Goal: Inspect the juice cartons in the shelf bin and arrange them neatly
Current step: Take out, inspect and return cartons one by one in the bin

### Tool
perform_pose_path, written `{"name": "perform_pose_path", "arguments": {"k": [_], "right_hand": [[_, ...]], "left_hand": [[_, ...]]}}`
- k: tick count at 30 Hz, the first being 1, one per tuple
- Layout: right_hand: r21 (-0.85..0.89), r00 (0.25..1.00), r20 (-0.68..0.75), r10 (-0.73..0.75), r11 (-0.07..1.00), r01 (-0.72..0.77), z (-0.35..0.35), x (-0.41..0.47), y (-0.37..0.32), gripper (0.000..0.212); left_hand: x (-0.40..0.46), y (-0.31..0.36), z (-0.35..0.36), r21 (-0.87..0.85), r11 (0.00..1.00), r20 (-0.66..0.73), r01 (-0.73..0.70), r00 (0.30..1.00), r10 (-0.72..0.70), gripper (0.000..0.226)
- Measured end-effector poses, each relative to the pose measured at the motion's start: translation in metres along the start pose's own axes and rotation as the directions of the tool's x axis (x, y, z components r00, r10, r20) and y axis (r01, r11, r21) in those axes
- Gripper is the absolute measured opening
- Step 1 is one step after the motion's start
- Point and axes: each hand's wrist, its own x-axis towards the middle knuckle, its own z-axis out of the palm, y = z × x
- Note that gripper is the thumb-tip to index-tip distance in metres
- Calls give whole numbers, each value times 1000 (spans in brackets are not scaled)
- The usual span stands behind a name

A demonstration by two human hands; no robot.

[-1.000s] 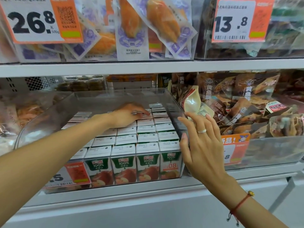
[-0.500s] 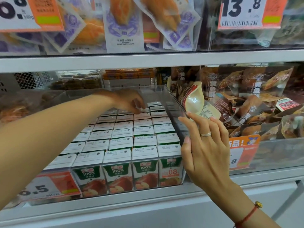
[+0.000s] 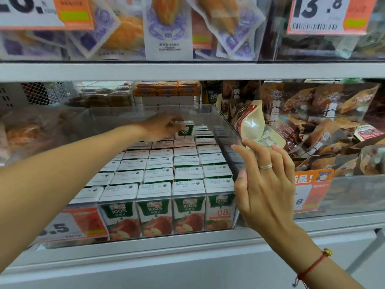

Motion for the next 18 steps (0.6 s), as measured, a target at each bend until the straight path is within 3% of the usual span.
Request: {"name": "perform_pose_path", "arguments": {"k": [4, 9, 12, 15, 18], "right_hand": [[-26, 1000, 13, 1, 1000, -1, 0, -2, 0, 43], [-21, 998, 60, -6, 1000, 8, -4, 0, 0, 43], [-30, 989, 146, 11, 1000, -7, -13, 4, -5, 43], [-79, 964, 267, 12, 997, 9, -27, 9, -10, 42], [-83, 926, 375, 32, 997, -1, -44, 17, -15, 31]], "left_hand": [[-18, 13, 1, -169, 985, -252, -16, 967, -28, 35], [-52, 35, -1, -445, 876, -562, -186, 820, -112, 22], [-79, 50, -5, -607, 782, -550, -142, 785, -285, 26], [-114, 65, -3, -654, 750, -536, -99, 760, -367, 19], [-156, 84, 0, -824, 560, -407, -88, 779, -477, 21]]}}
